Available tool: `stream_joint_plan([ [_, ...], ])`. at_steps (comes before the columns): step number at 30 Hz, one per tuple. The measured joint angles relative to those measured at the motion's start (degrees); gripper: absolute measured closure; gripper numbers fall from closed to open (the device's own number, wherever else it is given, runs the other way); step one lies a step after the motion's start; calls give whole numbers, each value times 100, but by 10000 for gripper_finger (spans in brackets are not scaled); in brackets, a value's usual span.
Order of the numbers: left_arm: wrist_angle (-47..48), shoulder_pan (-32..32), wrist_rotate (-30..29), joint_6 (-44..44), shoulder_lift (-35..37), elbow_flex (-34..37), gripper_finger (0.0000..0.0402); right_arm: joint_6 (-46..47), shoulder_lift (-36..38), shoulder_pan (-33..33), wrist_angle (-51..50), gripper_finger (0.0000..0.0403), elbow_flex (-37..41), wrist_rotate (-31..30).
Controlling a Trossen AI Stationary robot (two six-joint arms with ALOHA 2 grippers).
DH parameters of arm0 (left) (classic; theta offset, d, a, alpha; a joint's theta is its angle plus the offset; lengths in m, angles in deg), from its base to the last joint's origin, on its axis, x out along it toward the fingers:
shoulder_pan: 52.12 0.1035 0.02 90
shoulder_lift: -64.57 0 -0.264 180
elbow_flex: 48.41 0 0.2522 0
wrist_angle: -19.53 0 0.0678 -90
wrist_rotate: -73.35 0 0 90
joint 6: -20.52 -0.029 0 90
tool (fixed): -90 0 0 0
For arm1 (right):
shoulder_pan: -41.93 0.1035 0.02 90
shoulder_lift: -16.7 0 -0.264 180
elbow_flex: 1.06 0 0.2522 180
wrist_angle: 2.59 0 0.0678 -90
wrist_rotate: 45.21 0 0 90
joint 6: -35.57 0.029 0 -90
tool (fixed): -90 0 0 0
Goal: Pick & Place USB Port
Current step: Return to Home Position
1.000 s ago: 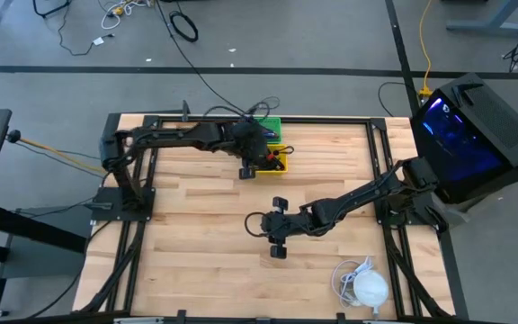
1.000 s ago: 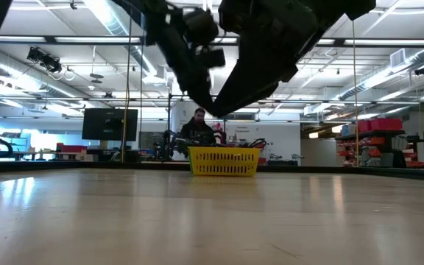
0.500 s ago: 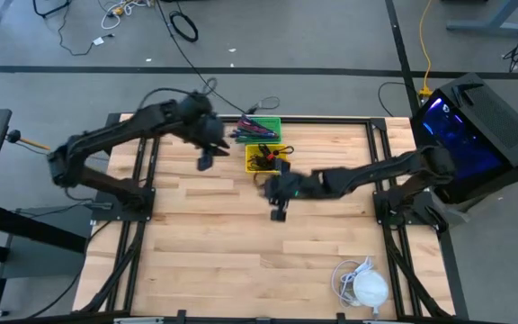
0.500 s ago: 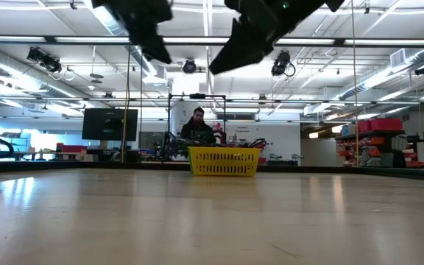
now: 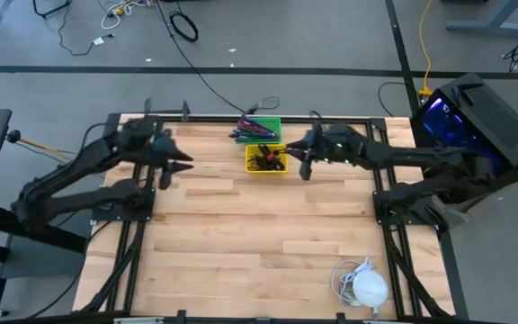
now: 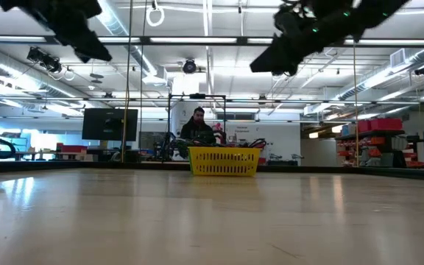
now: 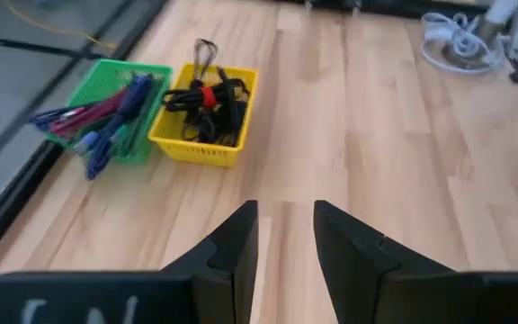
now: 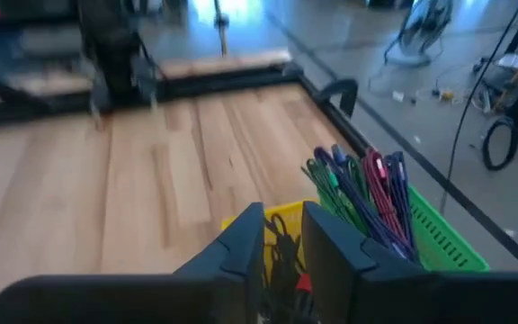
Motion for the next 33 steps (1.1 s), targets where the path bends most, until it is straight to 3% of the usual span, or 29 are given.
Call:
stream_joint_plan([
  [8,-125,2,-344,550,1824,765,287,641,1396,-23,1300,336,1895,-127],
  [15,-471,3,-710,1325,2762,796,287,674,2319,211,1790,340,2848,-523],
  [25,-763,3,-1008,1637,2986,1024,287,998,2906,218,2223,340,3804,-461],
  [33,-2616,1,-695,2032,3047,1817,287,1126,2944,218,2720,340,4213,-161],
])
